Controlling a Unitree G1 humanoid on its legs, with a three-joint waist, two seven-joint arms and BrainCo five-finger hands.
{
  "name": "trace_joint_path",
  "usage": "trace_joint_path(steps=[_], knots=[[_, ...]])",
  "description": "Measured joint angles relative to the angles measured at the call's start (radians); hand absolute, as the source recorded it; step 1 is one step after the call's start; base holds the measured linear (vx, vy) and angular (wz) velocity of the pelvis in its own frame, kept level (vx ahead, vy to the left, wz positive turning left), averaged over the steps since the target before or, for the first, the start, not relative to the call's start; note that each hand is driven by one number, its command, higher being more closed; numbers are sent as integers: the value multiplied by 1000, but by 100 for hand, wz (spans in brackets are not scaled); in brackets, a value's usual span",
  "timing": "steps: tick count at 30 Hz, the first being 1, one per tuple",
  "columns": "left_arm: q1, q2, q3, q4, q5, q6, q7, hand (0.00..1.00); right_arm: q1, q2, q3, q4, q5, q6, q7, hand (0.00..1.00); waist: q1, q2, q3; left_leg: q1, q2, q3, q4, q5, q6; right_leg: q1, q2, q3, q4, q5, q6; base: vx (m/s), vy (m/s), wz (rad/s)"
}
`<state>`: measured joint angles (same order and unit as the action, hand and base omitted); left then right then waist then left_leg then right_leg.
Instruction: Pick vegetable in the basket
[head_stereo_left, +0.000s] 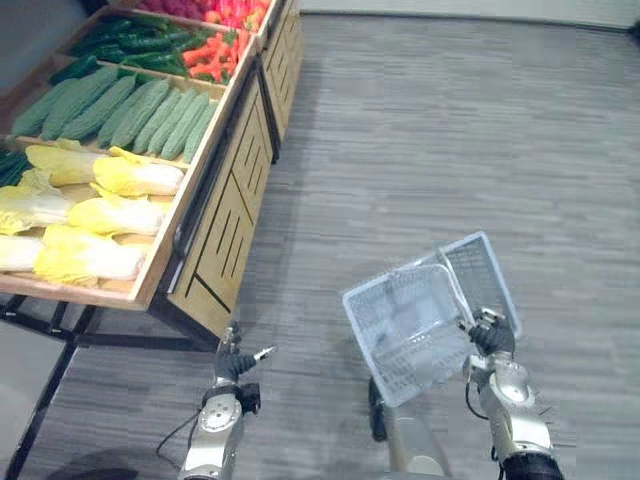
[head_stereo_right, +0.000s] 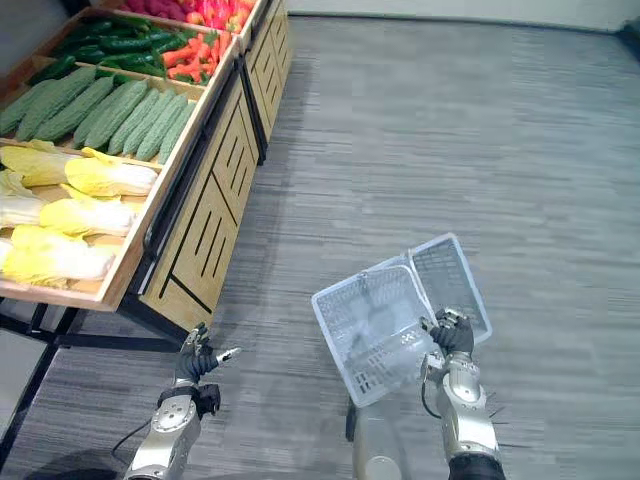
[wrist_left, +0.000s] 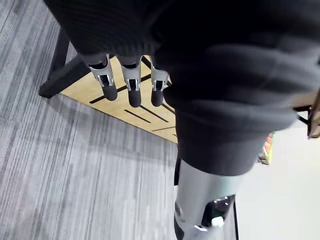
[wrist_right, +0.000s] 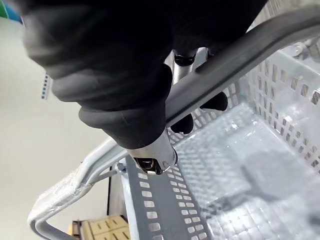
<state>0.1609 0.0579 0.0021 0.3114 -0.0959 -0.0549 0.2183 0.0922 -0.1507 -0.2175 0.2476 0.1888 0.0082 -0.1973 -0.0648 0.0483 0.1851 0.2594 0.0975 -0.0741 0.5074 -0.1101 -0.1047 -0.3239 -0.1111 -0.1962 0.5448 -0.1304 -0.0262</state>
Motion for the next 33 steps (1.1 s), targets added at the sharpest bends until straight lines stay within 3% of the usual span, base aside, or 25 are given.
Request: trace_joint_path(steps=[1, 2, 3, 4, 5, 7, 8, 11, 13, 14, 15, 17, 19, 21, 22, 23, 24, 25, 26, 29, 33], knots=[[20, -24, 3, -23, 3, -1, -1, 0, 36, -6, 6, -42, -6, 0, 1, 100, 19, 18, 7, -132, 64, 29, 275, 91, -18, 76, 43, -11, -57, -35, -8, 629, -272, 41], [29, -29, 5, -38, 4, -2, -2, 0, 37, -6, 11, -49, -12, 0, 1, 100, 31, 28, 11, -198, 104, 61, 403, 66, -4, 109, 69, -16, -84, -42, -20, 542, -145, -5], [38, -28, 5, -56, 2, 2, -2, 0, 41, 1, 24, -51, -12, 1, 0, 100, 51, 30, 13, -319, 152, 116, 552, -6, 22, 180, 94, -26, -134, -51, -33, 529, -114, -11], [39, -30, 5, -64, 2, 3, -2, 0, 49, 5, 29, -58, -11, 2, -1, 100, 60, 14, 21, -367, 157, 145, 573, -40, 28, 218, 94, -31, -159, -51, -34, 488, -125, -4], [44, -37, 5, -93, 2, 3, -2, 0, 67, 15, 28, -85, -10, 3, -3, 100, 83, -6, 29, -446, 166, 220, 549, -97, 44, 282, 92, -34, -215, -51, -34, 472, -89, 0], [70, -41, 7, -152, 3, 3, -3, 0, 80, 12, 24, -125, -10, 3, 1, 100, 88, -11, 32, -547, 173, 340, 395, -139, 67, 384, 88, -42, -294, -63, -14, 858, 65, 48], [51, -18, 9, -206, 21, 1, 2, 0, 113, 1, -30, -42, -2, 0, 2, 100, 74, -14, -18, -527, 69, 600, -23, -46, 223, 509, 19, -71, -267, -186, 91, 1331, 310, 112], [44, -4, 35, -243, 30, -1, 5, 0, 59, 2, -48, 77, -15, 15, -5, 100, 81, -43, -22, -515, -2, 591, -51, -73, 263, 523, -12, -35, -266, -167, 90, 769, 201, 85], [72, -12, 61, -289, 32, 2, 6, 0, 50, 1, -67, 161, -21, 21, -5, 100, 79, -54, -14, -449, -40, 554, -58, -132, 242, 536, -18, -32, -127, -122, 149, 349, 120, 78], [82, -7, 67, -345, 51, 3, 23, 0, 65, 18, -82, 188, -15, 22, -6, 100, 77, -58, -9, -393, -73, 487, -83, -153, 225, 469, -44, -18, 117, -54, 173, 371, 48, 144], [86, 4, 70, -402, 96, 0, 73, 0, 75, 48, -112, 192, 6, 16, -19, 100, 48, -80, -13, -352, -99, 415, -120, -157, 230, 362, -63, 24, 370, 52, 157, 356, -34, 161], [83, 6, 73, -449, 146, -2, 124, 0, 73, 61, -126, 190, 33, -2, -26, 100, 51, -83, -21, -311, -104, 370, -138, -161, 234, 241, -39, 112, 484, -66, 113, 375, -152, 115], [81, 3, 78, -513, 175, -13, 173, 0, 94, 68, -128, 145, 46, -38, -28, 100, 55, -76, -24, -263, -96, 278, -142, -175, 199, 127, 14, 220, 352, -165, 86, 433, -198, 112], [61, 3, 78, -522, 182, -22, 185, 0, 109, 70, -130, 115, 58, -64, -19, 100, 50, -78, -26, -251, -84, 198, -127, -192, 169, 79, 69, 334, 215, -182, 89, 374, -267, 143], [50, 3, 78, -523, 186, -22, 189, 0, 114, 70, -129, 110, 63, -76, -16, 100, 51, -79, -26, -255, -75, 159, -98, -208, 143, 72, 87, 378, 123, -176, 97, 409, -370, 173], [51, 8, 79, -533, 188, -22, 194, 0, 127, 70, -118, 107, 67, -81, -13, 100, 53, -104, -38, -276, -76, 132, -50, -241, 103, 82, 75, 413, -25, -78, 99, 330, -333, 153], [47, 0, 79, -526, 191, -24, 195, 0, 133, 62, -114, 112, 67, -81, -12, 100, 49, -96, -37, -280, -68, 105, -29, -265, 84, 88, 77, 390, -3, -85, 123, 329, -322, 147], [54, -18, 69, -519, 191, -22, 194, 0, 133, 50, -116, 121, 72, -76, -5, 100, 69, -73, -51, -282, -36, 71, -22, -264, 63, 99, 88, 336, 2, -99, 98, 280, -246, 97], [55, -20, 68, -519, 191, -22, 194, 0, 131, 42, -112, 120, 72, -76, 0, 100, 86, -68, -52, -284, -23, 71, -34, -250, 42, 100, 91, 310, 2, -105, 88, 353, -344, 98], [47, -20, 71, -500, 197, -22, 188, 0, 130, 30, -101, 120, 74, -71, 6, 100, 85, -50, -52, -271, 10, 70, -135, -195, -2, 112, 90, 231, -1, -111, 77, 196, -255, 76], [8, -17, 70, -426, 218, -11, 171, 0, 140, 37, -97, 120, 76, -66, 10, 100, 81, -45, -54, -245, 29, 85, -180, -159, 2, 160, 77, 168, -26, -124, 53, 53, -124, 43]])
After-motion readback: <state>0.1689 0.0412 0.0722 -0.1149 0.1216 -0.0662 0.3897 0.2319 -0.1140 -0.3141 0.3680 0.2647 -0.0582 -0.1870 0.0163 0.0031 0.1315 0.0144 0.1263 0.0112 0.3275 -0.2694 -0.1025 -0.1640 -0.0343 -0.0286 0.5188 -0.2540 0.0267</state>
